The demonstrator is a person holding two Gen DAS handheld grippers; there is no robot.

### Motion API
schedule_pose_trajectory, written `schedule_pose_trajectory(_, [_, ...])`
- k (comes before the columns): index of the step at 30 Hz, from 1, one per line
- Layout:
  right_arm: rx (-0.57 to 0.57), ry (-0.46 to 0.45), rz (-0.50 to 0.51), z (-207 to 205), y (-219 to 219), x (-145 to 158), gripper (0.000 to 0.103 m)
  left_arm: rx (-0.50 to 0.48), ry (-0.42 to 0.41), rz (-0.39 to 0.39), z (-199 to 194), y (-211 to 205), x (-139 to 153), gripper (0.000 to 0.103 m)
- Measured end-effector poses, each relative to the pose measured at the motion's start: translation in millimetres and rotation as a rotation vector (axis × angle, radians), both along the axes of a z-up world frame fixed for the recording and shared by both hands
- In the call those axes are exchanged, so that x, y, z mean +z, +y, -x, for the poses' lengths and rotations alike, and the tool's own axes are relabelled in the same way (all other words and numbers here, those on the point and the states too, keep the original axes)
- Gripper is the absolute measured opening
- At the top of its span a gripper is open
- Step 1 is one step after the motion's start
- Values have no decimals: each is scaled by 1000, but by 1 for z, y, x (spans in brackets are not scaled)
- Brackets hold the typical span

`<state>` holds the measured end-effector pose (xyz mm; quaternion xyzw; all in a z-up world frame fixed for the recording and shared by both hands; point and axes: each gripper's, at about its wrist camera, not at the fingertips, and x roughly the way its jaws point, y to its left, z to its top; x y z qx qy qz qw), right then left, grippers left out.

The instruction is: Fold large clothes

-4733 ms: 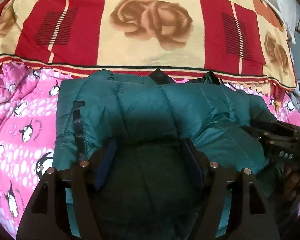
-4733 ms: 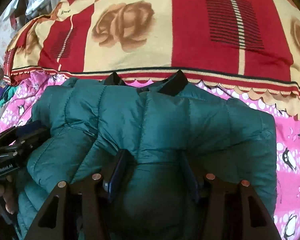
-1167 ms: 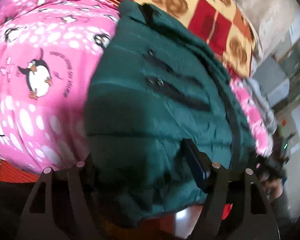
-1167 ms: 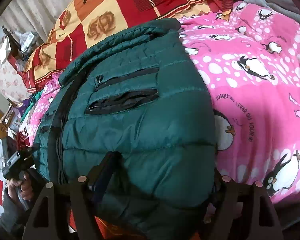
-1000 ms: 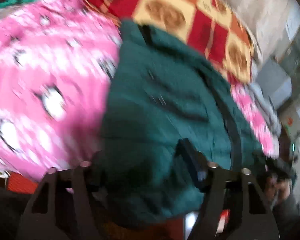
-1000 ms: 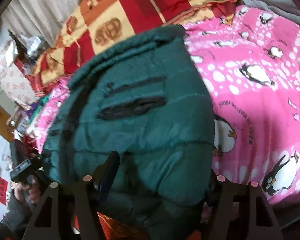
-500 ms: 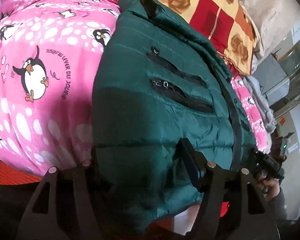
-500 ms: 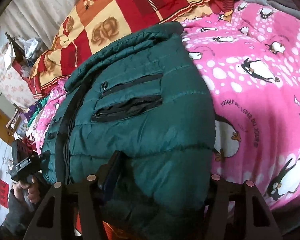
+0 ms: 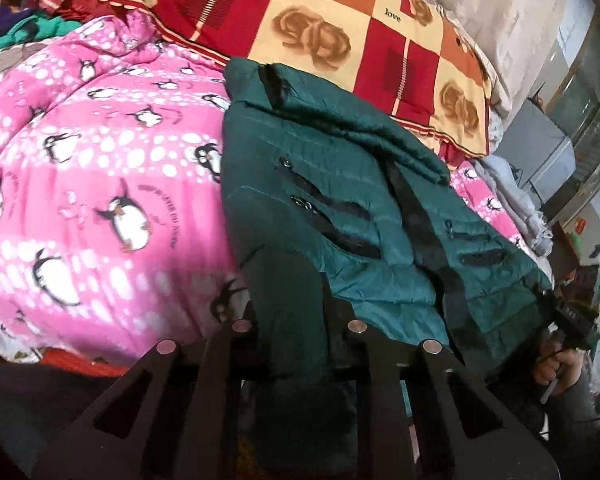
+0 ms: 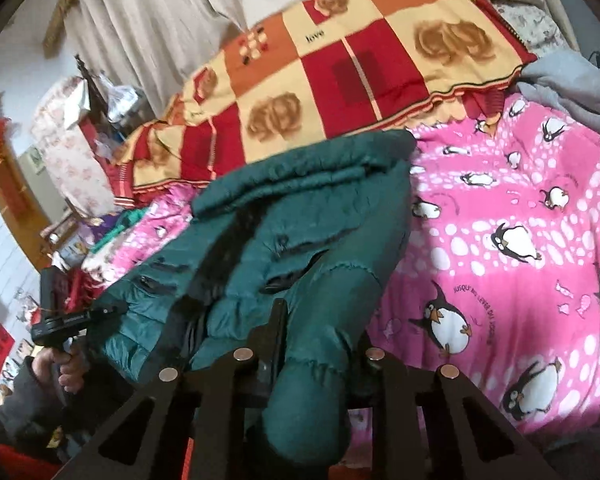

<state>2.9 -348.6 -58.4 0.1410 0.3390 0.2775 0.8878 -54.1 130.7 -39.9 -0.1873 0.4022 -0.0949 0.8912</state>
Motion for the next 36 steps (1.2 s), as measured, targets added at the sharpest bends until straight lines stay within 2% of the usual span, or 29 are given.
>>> schedule_pose_trajectory(6, [43,-20,-16,28,-3,12,18,-9,5,22,27,4,8,13])
schedule_pose_trajectory(13, [75,-46,-9,62,-8,26,18,-12,-20,12,53,1,25,13])
schedule_pose_trajectory(21, [88,-52,-5,99,-23,35,17,-20,-34,61,91,2,33,13])
schedule_pose_trajectory(26, [83,-64,-16,111,-32,41,17,-16,-41,65,103,-3,35,13])
schedule_pose_trajectory(30, [77,-73,-35,114,-37,46,17,-21,-59,50,106,-8,44,13])
schedule_pose_trajectory(36, [64,-95,-23,106,-36,51,16,-17,-99,-20,99,-18,56,13])
